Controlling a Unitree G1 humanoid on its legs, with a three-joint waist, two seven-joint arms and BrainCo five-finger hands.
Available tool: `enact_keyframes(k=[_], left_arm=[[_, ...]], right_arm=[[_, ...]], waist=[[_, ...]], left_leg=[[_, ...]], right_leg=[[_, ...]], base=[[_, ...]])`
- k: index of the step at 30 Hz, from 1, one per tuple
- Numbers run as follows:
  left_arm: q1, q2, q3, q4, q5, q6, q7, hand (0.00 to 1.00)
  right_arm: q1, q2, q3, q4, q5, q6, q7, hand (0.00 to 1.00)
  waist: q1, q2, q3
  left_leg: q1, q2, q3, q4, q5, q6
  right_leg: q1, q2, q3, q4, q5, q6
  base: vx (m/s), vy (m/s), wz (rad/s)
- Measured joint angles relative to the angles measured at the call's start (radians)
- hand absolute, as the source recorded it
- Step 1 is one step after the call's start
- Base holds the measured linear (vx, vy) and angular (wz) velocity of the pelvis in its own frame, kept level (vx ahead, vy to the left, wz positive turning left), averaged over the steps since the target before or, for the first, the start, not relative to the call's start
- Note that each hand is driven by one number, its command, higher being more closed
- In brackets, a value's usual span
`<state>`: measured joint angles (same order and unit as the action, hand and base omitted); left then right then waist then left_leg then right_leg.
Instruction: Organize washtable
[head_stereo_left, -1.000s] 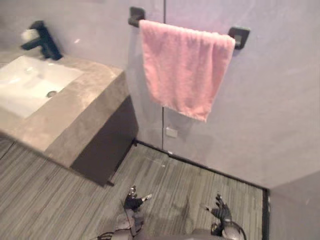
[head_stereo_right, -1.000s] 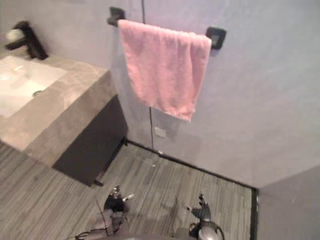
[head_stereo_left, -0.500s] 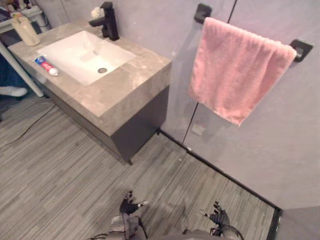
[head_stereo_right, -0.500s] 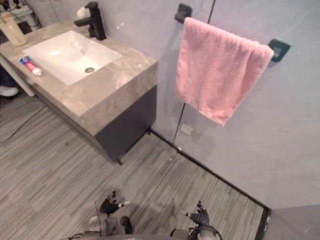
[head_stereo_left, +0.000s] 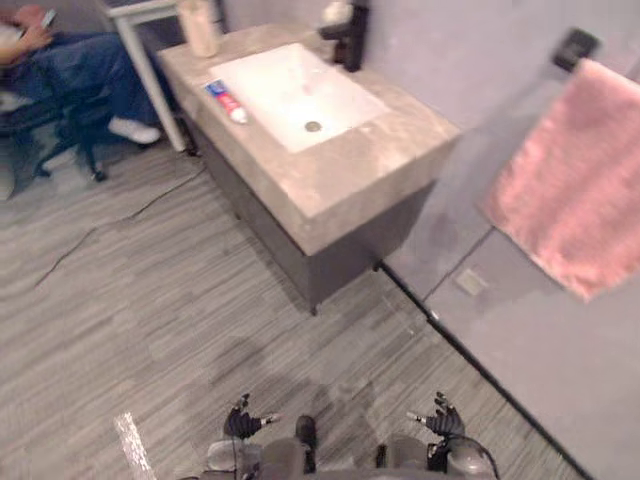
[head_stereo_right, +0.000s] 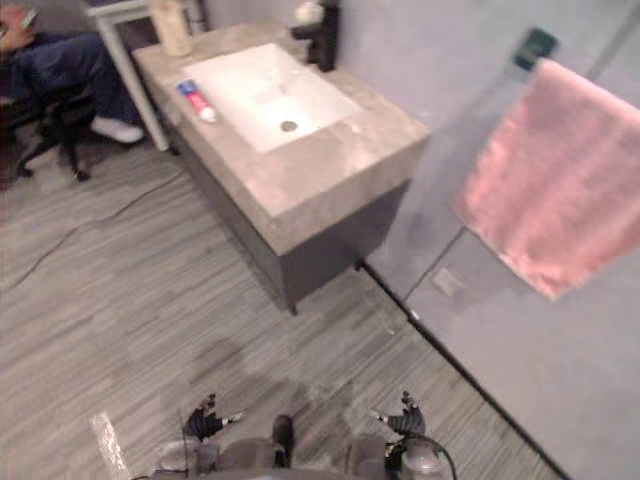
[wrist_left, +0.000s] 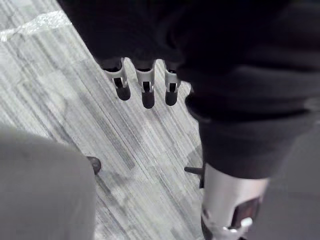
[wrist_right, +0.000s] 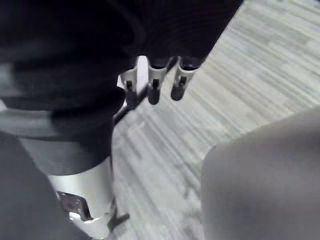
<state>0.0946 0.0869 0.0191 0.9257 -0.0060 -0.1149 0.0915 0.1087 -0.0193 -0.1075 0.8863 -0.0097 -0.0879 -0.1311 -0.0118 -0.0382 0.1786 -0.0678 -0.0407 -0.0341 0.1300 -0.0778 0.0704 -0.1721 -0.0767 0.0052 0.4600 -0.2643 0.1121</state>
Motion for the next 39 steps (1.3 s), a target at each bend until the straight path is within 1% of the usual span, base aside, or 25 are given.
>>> enact_keyframes(k=[2,4,5,6,7,8,9,10,11,12,13,14,15,16,17,18,19,20,24,25,29,30,32,38,39], left_arm=[[-0.002,-0.013,0.019,0.000,0.001,-0.001,0.000,0.00],[-0.003,-0.023,0.028,-0.005,0.000,-0.005,0.000,0.00],[-0.005,-0.028,0.033,-0.014,0.000,-0.007,0.001,0.00],[-0.007,-0.029,0.034,-0.014,0.000,-0.009,0.001,0.00],[-0.011,-0.054,0.060,-0.017,-0.001,-0.011,0.002,0.00],[-0.011,-0.067,0.066,-0.026,-0.001,-0.015,0.002,0.00],[-0.010,-0.089,0.072,-0.035,-0.001,-0.015,0.004,0.00],[-0.006,-0.096,0.070,-0.034,-0.001,-0.012,0.003,0.00],[-0.007,-0.097,0.069,-0.034,0.000,-0.012,0.003,0.00],[-0.011,-0.097,0.058,-0.035,0.001,-0.012,0.002,0.00],[-0.014,-0.095,0.048,-0.035,0.002,-0.012,-0.001,0.00],[-0.014,-0.093,0.034,-0.036,0.004,-0.011,-0.001,0.00],[-0.012,-0.078,-0.001,-0.036,0.009,-0.011,-0.001,0.00],[-0.015,-0.060,-0.032,-0.032,0.017,-0.008,-0.004,0.00],[-0.024,-0.061,-0.034,-0.027,0.018,-0.003,-0.004,0.00],[-0.026,-0.064,-0.036,-0.023,0.018,0.000,-0.003,0.00],[-0.036,-0.062,-0.046,-0.011,0.019,0.001,-0.004,0.00],[-0.028,-0.050,-0.057,-0.010,0.021,0.000,-0.005,0.00],[0.003,-0.006,-0.053,0.004,0.033,0.000,-0.003,0.00],[0.004,0.002,-0.048,0.019,0.043,0.000,-0.001,0.00],[0.028,0.013,-0.016,0.039,0.045,0.000,0.003,0.00],[0.032,0.013,-0.002,0.040,0.045,-0.001,0.005,0.00],[0.035,0.008,0.016,0.044,0.047,-0.003,0.004,0.00],[0.035,-0.005,0.041,0.049,0.047,-0.005,0.006,0.00],[0.035,-0.006,0.055,0.049,0.047,-0.004,0.006,0.00]], right_arm=[[0.003,0.003,0.000,-0.007,0.000,-0.003,0.000,0.00],[0.008,0.013,-0.001,-0.013,0.000,-0.011,0.000,0.00],[0.012,0.017,-0.001,-0.012,0.000,-0.012,0.001,0.00],[0.012,0.021,-0.002,-0.013,0.000,-0.012,0.001,0.00],[-0.002,0.024,-0.013,-0.022,0.000,-0.011,-0.001,0.00],[-0.010,0.022,-0.019,-0.037,0.001,-0.012,-0.003,0.00],[-0.031,0.015,-0.022,-0.052,0.001,-0.014,-0.003,0.00],[-0.046,0.013,-0.022,-0.060,0.001,-0.014,-0.002,0.00],[-0.048,0.015,-0.020,-0.069,0.001,-0.013,-0.002,0.00],[-0.047,0.022,-0.021,-0.092,0.001,-0.015,-0.002,0.00],[-0.047,0.018,-0.020,-0.098,0.002,-0.017,-0.002,0.00],[-0.045,0.020,-0.019,-0.098,0.002,-0.017,-0.002,0.00],[-0.034,0.019,-0.021,-0.093,0.004,-0.017,-0.002,0.00],[-0.021,0.026,-0.032,-0.081,0.005,-0.021,-0.002,0.00],[-0.024,0.027,-0.045,-0.069,0.005,-0.019,-0.002,0.00],[-0.022,0.023,-0.054,-0.062,0.009,-0.017,-0.003,0.00],[-0.020,0.021,-0.080,-0.043,0.010,-0.013,-0.005,0.00],[-0.002,0.018,-0.084,-0.038,0.010,-0.012,-0.005,0.00],[-0.007,0.028,-0.049,-0.030,0.007,-0.013,-0.001,0.00],[-0.010,0.029,-0.051,-0.015,0.005,-0.013,0.000,0.00],[-0.017,0.014,-0.060,0.034,0.000,-0.010,-0.001,0.00],[-0.018,0.014,-0.061,0.038,-0.002,-0.009,-0.001,0.00],[-0.018,0.016,-0.060,0.040,-0.008,-0.001,-0.001,0.00],[-0.014,0.023,-0.061,0.041,-0.012,0.008,-0.001,0.00],[-0.012,0.026,-0.061,0.041,-0.017,0.009,-0.001,0.00]], waist=[[-0.002,-0.006,-0.001],[-0.001,-0.015,-0.005],[-0.001,-0.032,-0.012],[0.001,-0.047,-0.020],[0.002,-0.008,-0.017],[0.005,0.006,-0.014],[0.004,0.027,-0.010],[0.002,0.036,-0.011],[0.002,0.037,-0.012],[-0.005,0.042,-0.015],[-0.007,0.032,-0.015],[-0.011,0.025,-0.018],[-0.031,0.014,-0.033],[-0.056,0.003,-0.062],[-0.069,0.009,-0.060],[-0.075,0.019,-0.057],[-0.084,0.020,-0.047],[-0.082,0.016,-0.047],[-0.071,0.011,-0.054],[-0.070,0.015,-0.051],[-0.058,0.015,-0.051],[-0.058,0.014,-0.050],[-0.054,0.012,-0.050],[-0.051,0.014,-0.042],[-0.048,0.007,-0.044]], left_leg=[[0.037,-0.021,-0.069,-0.020,0.011,-0.016],[0.066,-0.059,-0.159,-0.032,0.025,-0.025],[0.054,-0.092,-0.179,-0.016,0.027,-0.036],[0.048,-0.099,-0.177,-0.009,0.013,-0.047],[0.021,-0.040,-0.072,0.018,-0.034,-0.065],[0.001,-0.005,-0.004,0.031,-0.038,-0.074],[-0.015,0.061,0.102,0.030,-0.032,-0.096],[-0.009,0.099,0.194,0.014,-0.021,-0.110],[-0.009,0.113,0.243,0.016,-0.021,-0.109],[-0.016,0.132,0.330,0.038,-0.020,-0.107],[-0.036,0.132,0.345,0.055,-0.006,-0.102],[-0.044,0.125,0.337,0.058,0.005,-0.107],[-0.061,0.104,0.302,0.007,0.044,-0.113],[-0.042,0.095,0.306,-0.087,0.062,-0.141],[-0.044,0.138,0.398,-0.016,0.009,-0.109],[-0.028,0.153,0.427,-0.031,0.003,-0.121],[0.018,0.141,0.420,-0.090,0.030,-0.136],[0.055,0.136,0.421,-0.114,0.040,-0.138],[0.085,0.121,0.419,-0.159,0.058,-0.156],[0.087,0.116,0.407,-0.168,0.065,-0.151],[0.094,0.100,0.360,-0.179,0.087,-0.138],[0.110,0.096,0.339,-0.199,0.103,-0.124],[0.130,0.095,0.322,-0.224,0.121,-0.113],[0.127,0.097,0.280,-0.232,0.124,-0.109],[0.122,0.096,0.279,-0.232,0.127,-0.114]], right_leg=[[-0.028,0.024,0.051,-0.019,0.004,-0.001],[-0.043,0.000,0.033,-0.034,0.006,-0.006],[-0.035,-0.042,-0.004,-0.095,0.064,-0.036],[-0.031,-0.059,-0.019,-0.115,0.137,-0.046],[-0.025,-0.060,-0.091,-0.115,0.142,-0.057],[-0.026,-0.059,-0.108,-0.114,0.142,-0.057],[-0.028,-0.053,-0.146,-0.117,0.140,-0.060],[-0.028,-0.055,-0.167,-0.112,0.135,-0.069],[-0.028,-0.058,-0.177,-0.109,0.132,-0.073],[-0.028,-0.068,-0.199,-0.096,0.127,-0.080],[-0.028,-0.072,-0.206,-0.086,0.121,-0.080],[-0.028,-0.070,-0.211,-0.087,0.117,-0.079],[-0.026,-0.078,-0.220,-0.124,0.118,-0.083],[-0.021,-0.104,-0.281,-0.192,0.133,-0.080],[-0.015,-0.101,-0.309,-0.195,0.137,-0.078],[-0.009,-0.099,-0.323,-0.188,0.137,-0.078],[0.014,-0.108,-0.343,-0.173,0.138,-0.079],[0.035,-0.109,-0.339,-0.168,0.150,-0.084],[0.042,-0.112,-0.295,-0.162,0.190,-0.070],[0.041,-0.114,-0.293,-0.162,0.201,-0.061],[0.052,-0.116,-0.247,-0.141,0.206,-0.061],[0.070,-0.114,-0.238,-0.140,0.206,-0.061],[0.086,-0.111,-0.219,-0.133,0.209,-0.057],[0.119,-0.093,-0.157,-0.172,0.209,-0.046],[0.128,-0.091,-0.149,-0.195,0.201,-0.036]], base=[[0.25,-0.057,1.31],[0.33,-0.154,1.81],[0.24,-0.160,1.64],[0.18,-0.126,1.95],[0.16,-0.114,1.27],[0.19,-0.154,1.26],[0.19,-0.147,0.78],[0.14,-0.107,0.62],[0.10,-0.033,0.40],[0.05,-0.015,0.29],[0.03,-0.010,0.34],[0.01,-0.024,0.55],[0.03,0.000,0.91],[0.07,0.015,1.05],[0.08,0.041,0.89],[0.08,0.070,0.77],[0.05,0.105,0.60],[0.03,0.119,0.43],[-0.04,0.113,0.00],[-0.02,0.052,0.22],[-0.03,0.029,0.39],[-0.06,0.005,0.48],[-0.08,-0.006,0.36],[-0.15,-0.036,0.08],[-0.12,-0.082,0.05]])
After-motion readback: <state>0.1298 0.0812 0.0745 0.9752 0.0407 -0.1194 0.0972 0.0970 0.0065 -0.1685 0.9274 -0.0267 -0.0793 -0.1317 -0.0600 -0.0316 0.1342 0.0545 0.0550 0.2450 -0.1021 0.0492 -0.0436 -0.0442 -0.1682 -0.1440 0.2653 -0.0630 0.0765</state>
